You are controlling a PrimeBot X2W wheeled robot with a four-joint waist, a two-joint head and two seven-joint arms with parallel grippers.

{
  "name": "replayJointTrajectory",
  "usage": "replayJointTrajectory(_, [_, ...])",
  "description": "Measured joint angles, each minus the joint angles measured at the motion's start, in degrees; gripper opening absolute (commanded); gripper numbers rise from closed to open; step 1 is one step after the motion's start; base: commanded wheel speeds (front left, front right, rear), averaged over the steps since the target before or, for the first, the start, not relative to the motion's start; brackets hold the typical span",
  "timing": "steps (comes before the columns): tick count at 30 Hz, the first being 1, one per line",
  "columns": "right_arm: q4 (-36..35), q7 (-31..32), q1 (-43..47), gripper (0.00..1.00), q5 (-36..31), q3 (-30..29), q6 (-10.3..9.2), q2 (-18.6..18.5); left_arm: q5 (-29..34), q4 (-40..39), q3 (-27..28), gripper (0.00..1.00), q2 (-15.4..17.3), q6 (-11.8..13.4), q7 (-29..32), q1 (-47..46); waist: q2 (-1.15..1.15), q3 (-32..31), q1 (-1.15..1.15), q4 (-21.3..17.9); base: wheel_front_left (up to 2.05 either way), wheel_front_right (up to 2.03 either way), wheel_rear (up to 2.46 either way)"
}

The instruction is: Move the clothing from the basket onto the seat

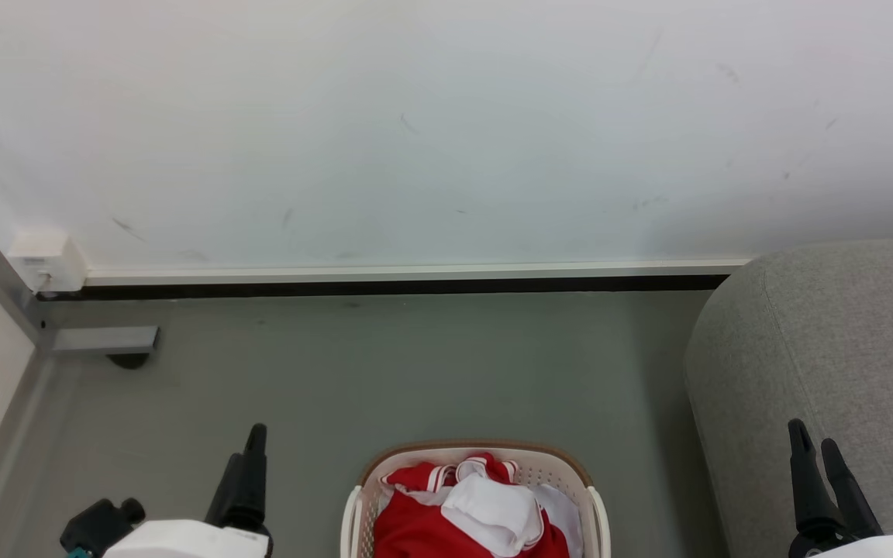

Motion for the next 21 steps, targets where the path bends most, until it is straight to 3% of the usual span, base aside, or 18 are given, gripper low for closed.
replayJointTrajectory(21, [-0.9, -3.8, 0.9, 1.0, -16.5, 2.3, 0.0, -1.2, 18.2, 0.1, -2.1, 1.0, 0.1, 1.4, -4.0, 0.0, 0.0, 0.0, 0.0, 0.4, 0.0, 0.0, 0.0])
